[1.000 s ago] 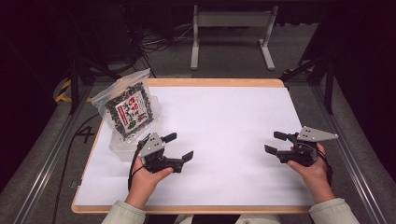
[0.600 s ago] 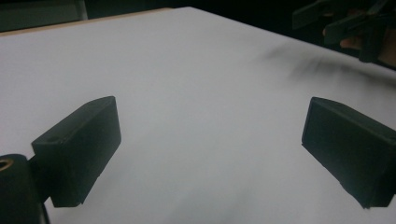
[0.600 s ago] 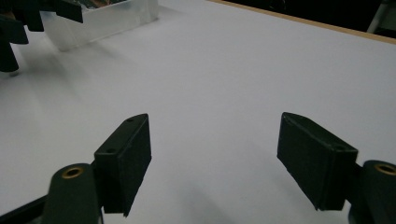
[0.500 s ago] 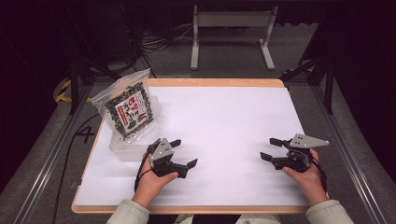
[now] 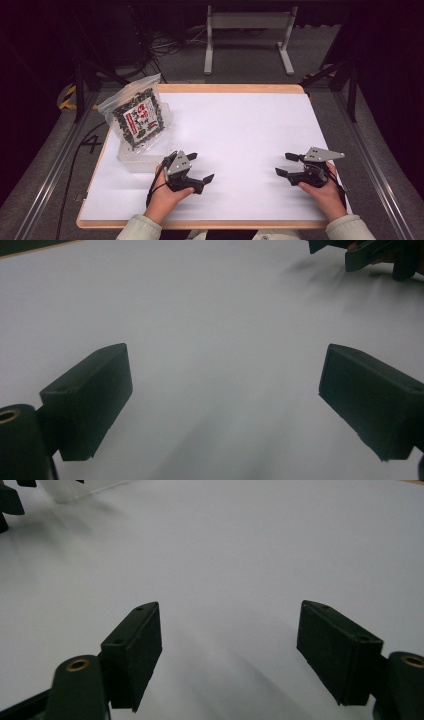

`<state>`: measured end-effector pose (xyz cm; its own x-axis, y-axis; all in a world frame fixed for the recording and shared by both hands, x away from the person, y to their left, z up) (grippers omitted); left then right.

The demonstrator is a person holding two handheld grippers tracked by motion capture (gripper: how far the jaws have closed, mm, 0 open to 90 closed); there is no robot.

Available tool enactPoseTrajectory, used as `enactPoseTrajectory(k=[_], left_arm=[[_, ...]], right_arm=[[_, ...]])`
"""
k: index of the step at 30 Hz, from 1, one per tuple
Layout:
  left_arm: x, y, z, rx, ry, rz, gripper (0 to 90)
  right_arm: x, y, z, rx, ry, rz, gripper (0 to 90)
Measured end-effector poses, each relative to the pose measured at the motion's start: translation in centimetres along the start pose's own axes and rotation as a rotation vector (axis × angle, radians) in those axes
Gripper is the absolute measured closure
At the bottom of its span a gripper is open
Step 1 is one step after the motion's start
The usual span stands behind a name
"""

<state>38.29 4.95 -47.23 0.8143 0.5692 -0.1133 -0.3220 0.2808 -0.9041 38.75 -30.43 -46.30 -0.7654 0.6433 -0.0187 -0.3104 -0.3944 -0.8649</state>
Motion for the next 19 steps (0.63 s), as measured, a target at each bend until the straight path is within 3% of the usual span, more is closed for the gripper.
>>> enactPoseTrajectory(k=[13,19], left_arm=[[-0.47,-0.14,0.08,0.034,0.023,0.041,11.3],[-0.58,-0.31,0.08,0.029,0.023,0.035,11.3]], right_arm=[[0.02,0.27,-0.03,0.006,0.002,-0.007,26.3],[0.06,0.33,0.14,0.003,0.003,-0.007,26.3]])
Point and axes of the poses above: each handheld gripper's, and its own axes: z roughly backward along the jaws, y roughly out of its underside, x roughly to its left, the point moved 5 cm from there along -z, roughly forward along the jaws, and after that the axes turned 4 degrees about z, right-handed, at the moved point
